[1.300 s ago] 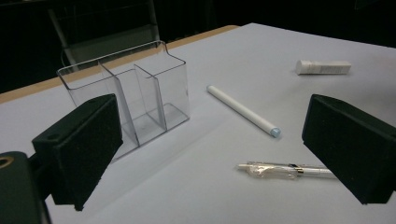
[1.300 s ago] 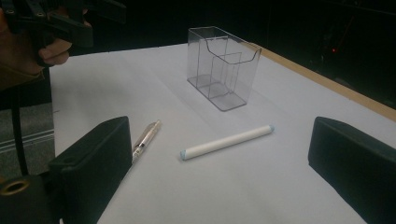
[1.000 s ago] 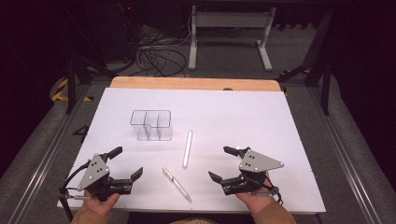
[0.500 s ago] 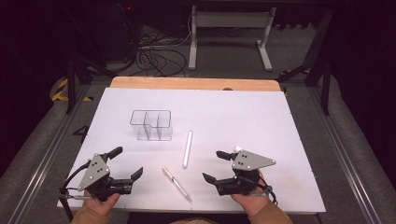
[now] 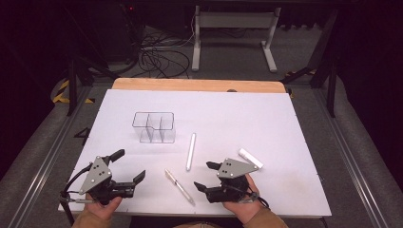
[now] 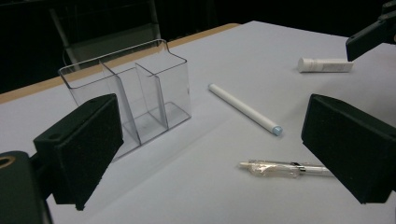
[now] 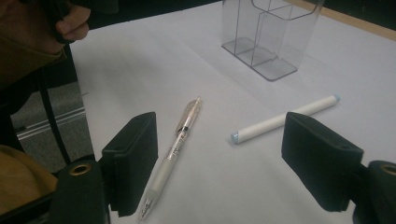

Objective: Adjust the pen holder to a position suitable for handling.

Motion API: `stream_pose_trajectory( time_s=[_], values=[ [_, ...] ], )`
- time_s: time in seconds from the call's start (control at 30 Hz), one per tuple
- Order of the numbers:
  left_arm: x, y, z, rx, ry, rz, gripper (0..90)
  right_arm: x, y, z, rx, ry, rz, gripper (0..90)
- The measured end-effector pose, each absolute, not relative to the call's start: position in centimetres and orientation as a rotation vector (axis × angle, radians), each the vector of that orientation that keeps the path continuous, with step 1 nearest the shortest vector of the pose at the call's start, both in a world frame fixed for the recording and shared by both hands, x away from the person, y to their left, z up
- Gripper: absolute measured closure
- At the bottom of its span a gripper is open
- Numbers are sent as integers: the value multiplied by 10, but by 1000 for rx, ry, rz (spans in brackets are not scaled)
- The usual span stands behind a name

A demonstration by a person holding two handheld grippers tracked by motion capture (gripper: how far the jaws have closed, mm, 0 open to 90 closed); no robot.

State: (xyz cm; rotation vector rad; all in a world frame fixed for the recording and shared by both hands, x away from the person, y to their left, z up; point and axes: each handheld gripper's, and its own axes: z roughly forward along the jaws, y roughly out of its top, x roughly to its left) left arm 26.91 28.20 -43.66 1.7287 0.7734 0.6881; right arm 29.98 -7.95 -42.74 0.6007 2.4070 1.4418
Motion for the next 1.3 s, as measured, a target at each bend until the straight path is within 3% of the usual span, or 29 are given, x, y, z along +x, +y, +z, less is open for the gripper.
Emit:
stream_pose_trajectory(
  time_s=[1.3],
  values=[
    [269,281,-437,1735,772,689,60,289,-44,-456,648,2446,1385,362]
  ],
)
